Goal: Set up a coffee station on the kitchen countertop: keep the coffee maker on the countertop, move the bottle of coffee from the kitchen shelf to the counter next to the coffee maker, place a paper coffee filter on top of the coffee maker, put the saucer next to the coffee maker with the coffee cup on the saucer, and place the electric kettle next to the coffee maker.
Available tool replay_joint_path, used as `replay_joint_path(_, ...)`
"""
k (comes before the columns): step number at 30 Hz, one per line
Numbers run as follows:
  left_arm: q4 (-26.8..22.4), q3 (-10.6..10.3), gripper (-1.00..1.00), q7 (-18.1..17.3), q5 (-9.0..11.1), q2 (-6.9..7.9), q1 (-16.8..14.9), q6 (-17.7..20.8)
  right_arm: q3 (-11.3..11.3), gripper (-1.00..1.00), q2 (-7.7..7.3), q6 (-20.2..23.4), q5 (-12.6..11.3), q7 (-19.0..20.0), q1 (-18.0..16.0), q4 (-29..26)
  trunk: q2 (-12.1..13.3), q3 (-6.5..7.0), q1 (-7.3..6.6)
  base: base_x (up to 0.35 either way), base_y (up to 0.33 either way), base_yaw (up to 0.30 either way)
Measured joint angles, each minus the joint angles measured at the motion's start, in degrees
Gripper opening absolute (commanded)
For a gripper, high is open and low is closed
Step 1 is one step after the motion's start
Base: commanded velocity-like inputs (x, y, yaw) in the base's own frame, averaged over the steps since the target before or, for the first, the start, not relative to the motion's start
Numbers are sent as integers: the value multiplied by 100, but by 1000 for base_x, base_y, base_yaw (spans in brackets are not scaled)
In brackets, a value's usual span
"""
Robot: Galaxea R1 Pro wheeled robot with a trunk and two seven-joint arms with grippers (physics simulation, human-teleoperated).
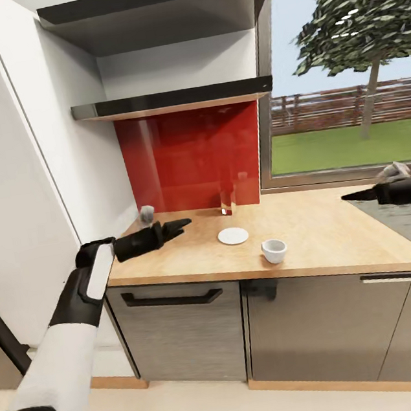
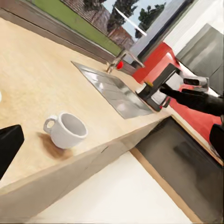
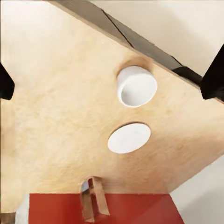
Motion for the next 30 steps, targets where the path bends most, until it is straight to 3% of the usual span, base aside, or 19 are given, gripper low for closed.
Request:
replay_joint_path(2, 350, 3, 100, 205, 16, -41, -147, 3, 8, 100, 4, 3, -5, -160, -148, 267, -1, -1, 0, 0, 0, 0)
replay_joint_path(4, 680, 57, 100, 659, 28, -151, -264, -9, 20, 100, 27, -2, 0, -472, -339, 599, -1, -1, 0, 0, 0, 0)
replay_joint_path(5, 809, 197, 100, 1011, 41, -256, -307, -27, 27, 100, 46, -6, 7, -691, -452, 817, -1, -1, 0, 0, 0, 0)
replay_joint_path(9, 953, 759, 100, 1672, 59, -510, -353, -43, 32, 100, 72, 2, -4, -995, -666, 1307, -1, -1, 0, 0, 0, 0)
replay_joint_path(10, 983, 1084, 100, 1908, 57, -614, -364, -47, 33, 100, 79, 6, -12, -1065, -752, 1501, -1, -1, 0, 0, 0, 0)
replay_joint_path(14, 1029, 1605, 100, 2238, 62, -789, -379, -50, 42, 100, 150, 24, -44, -1153, -872, 1784, -1, -1, 0, 0, 0, 0)
replay_joint_path(21, 1056, 1797, 100, 2336, 66, -851, -384, -42, 45, 100, 323, 31, -55, -1179, -910, 2089, -2, -1, -3, 133, 0, 0)
replay_joint_path(27, 1153, 1848, 100, 2349, 65, -862, -384, -34, 46, 100, 661, 33, -54, -1183, -915, 2306, -1, -1, -1, 154, 0, 0)
replay_joint_path(30, 1439, 1823, 100, 2350, 54, -866, -384, -37, 40, 100, 826, 33, -58, -1184, -914, 2502, -1, -2, 0, 45, 0, 0)
